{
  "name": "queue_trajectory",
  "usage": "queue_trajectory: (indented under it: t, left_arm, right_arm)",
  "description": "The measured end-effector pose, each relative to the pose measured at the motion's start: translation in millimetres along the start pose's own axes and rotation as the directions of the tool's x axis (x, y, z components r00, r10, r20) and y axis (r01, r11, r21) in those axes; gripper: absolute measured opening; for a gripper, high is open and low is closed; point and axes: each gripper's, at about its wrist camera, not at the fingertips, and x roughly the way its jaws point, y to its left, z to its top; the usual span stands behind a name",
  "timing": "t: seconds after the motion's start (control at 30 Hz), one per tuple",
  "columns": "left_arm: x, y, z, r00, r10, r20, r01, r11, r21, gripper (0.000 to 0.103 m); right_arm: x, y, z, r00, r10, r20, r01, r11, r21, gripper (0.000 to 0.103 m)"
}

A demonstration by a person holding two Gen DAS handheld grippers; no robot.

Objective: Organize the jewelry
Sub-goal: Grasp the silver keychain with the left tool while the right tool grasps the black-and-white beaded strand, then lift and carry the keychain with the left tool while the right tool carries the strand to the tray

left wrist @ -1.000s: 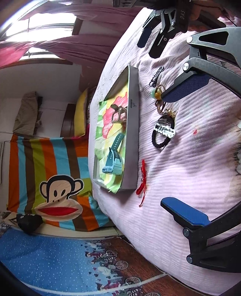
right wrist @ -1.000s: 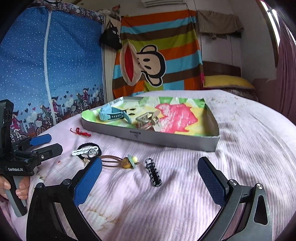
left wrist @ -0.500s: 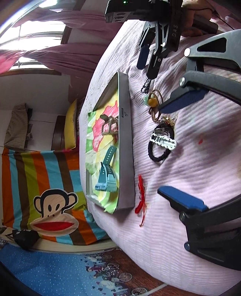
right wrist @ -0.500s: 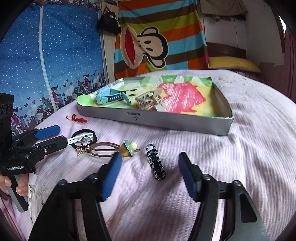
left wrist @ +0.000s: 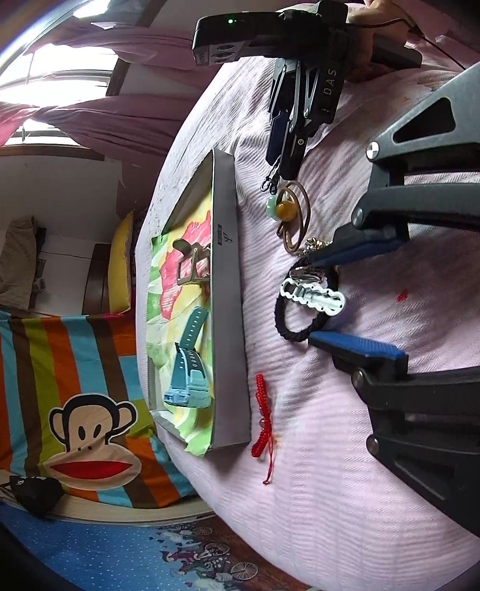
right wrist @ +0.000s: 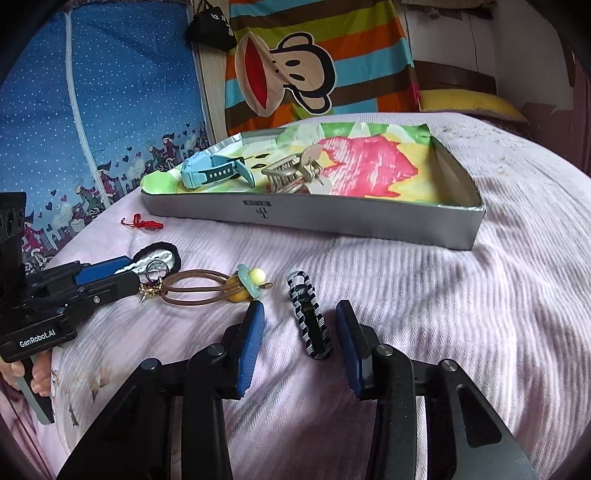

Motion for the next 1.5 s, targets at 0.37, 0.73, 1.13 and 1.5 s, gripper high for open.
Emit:
queue_trajectory:
  t: [0.37, 0.73, 1.13, 1.5]
  left_arm:
    - [0.1, -3.3, -5.9, 1.000, -0.001, -0.024, 0.001, 1.000, 0.002, 0.018]
    - [-7.0, -11.2, -14.4, 0.999, 0.026, -0.020, -0.025, 0.999, 0.027, 0.009]
    - [-18.7, -11.3, -21.2, 1.000, -0.014, -0.021, 0.014, 1.000, -0.001, 0.008]
    - [-19.6, -10.8, -21.0, 1.000, -0.010, -0.013, 0.009, 1.000, -0.020, 0.005]
  right_arm:
    - [4.4, -3.8, -4.5, 1.000, 0.018, -0.015, -0.018, 0.999, 0.027, 0.028]
    - [3.9, -3.7, -5.4, 1.000, 0.026, -0.012, -0.025, 0.999, 0.030, 0.021]
    - [-0.6, -2.7, -9.4, 0.999, 0.042, 0.004, -0.042, 0.999, 0.028, 0.015]
    - [-4.9, 1.8, -13.0, 0.998, 0.052, 0.017, -0.053, 0.999, 0.004, 0.012]
